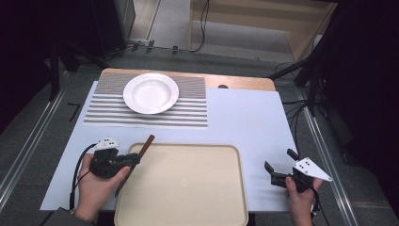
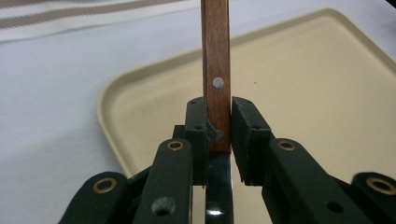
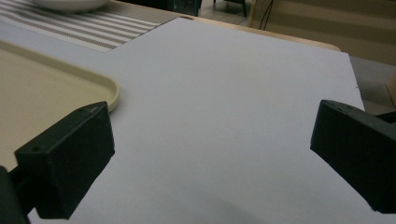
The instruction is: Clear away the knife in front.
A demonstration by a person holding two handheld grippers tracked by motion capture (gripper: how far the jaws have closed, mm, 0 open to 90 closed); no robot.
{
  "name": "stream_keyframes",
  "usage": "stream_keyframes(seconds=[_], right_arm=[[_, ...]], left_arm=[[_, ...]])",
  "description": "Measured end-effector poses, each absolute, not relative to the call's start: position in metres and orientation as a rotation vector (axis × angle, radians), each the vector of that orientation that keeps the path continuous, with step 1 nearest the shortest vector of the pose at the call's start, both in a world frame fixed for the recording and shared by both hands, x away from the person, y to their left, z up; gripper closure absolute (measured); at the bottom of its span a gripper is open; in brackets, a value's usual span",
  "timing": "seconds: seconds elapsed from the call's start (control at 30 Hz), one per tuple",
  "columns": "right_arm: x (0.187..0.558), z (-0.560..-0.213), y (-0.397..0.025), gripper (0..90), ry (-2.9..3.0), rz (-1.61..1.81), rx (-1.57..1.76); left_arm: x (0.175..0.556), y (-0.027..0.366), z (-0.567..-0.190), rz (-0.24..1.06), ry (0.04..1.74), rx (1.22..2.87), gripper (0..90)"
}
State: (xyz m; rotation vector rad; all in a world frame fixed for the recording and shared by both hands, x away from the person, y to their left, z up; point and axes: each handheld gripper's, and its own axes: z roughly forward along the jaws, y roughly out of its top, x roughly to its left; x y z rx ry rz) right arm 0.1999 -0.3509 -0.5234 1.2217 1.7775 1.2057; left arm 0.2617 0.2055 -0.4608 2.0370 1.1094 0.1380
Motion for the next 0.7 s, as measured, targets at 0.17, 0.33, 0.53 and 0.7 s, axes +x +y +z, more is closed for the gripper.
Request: stream_keyframes(seconds=[0.17, 0.33, 0.53, 0.7], right_arm=[[0.2, -0.523, -0.35, 0.0, 1.785, 1.196, 1.213], [0.2, -0.523, -0.35, 0.0, 1.786, 1.193, 1.216], [0.2, -0.523, -0.349, 0.0, 1.789, 1.191, 1.211], [0.2, -0.523, -0.349, 0.0, 1.79, 1.191, 1.209]], left_arm=[[0.256, 0.197, -0.469, 0.13, 1.088, 2.07, 76.2], [0.253, 0.194, -0.473, 0.095, 1.085, 2.063, 76.2], [0.254, 0.19, -0.481, 0.063, 1.103, 2.076, 76.2], [0.256, 0.193, -0.486, 0.071, 1.138, 2.078, 76.0]])
